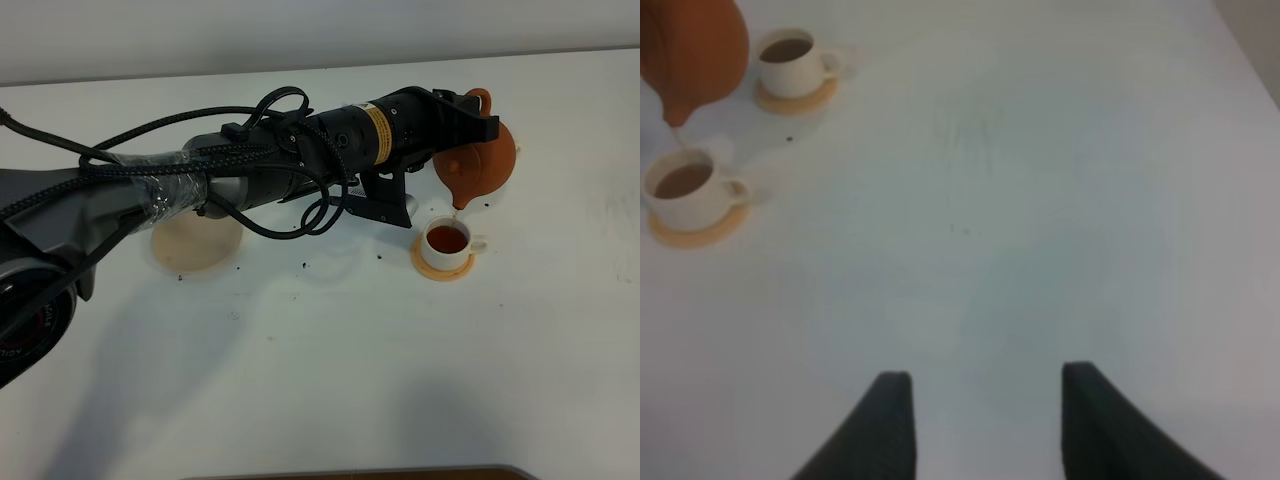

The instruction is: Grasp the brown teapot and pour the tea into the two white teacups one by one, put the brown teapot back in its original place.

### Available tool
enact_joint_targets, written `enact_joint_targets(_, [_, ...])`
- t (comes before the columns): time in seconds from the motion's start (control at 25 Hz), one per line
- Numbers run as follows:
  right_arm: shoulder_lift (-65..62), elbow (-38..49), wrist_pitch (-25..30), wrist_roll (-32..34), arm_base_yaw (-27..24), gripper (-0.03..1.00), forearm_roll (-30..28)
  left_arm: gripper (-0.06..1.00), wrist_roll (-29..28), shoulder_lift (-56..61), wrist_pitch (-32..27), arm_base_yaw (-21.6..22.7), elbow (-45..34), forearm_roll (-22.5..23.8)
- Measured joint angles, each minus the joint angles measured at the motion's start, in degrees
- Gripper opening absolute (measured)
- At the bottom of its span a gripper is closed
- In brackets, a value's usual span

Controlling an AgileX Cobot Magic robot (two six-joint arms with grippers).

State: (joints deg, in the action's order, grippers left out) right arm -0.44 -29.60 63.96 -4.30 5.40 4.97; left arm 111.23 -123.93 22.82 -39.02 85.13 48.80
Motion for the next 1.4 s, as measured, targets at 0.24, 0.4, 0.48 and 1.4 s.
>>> enact_joint_targets(0.24, [0.0, 0.0, 0.0, 0.0, 0.0, 0.38, 0.0, 0.14, 0.0, 0.0, 0.0, 0.0, 0.0, 0.0])
enact_joint_targets(0.4, [0.0, 0.0, 0.0, 0.0, 0.0, 0.38, 0.0, 0.14, -0.9, 0.0, -1.6, 0.0, 0.0, 0.0])
enact_joint_targets(0.48, [0.0, 0.0, 0.0, 0.0, 0.0, 0.38, 0.0, 0.14, -3.1, 0.0, -3.9, 0.0, 0.0, 0.0])
enact_joint_targets(1.4, [0.0, 0.0, 0.0, 0.0, 0.0, 0.38, 0.0, 0.14, -50.6, 5.8, -24.3, 1.7, 0.0, 0.2])
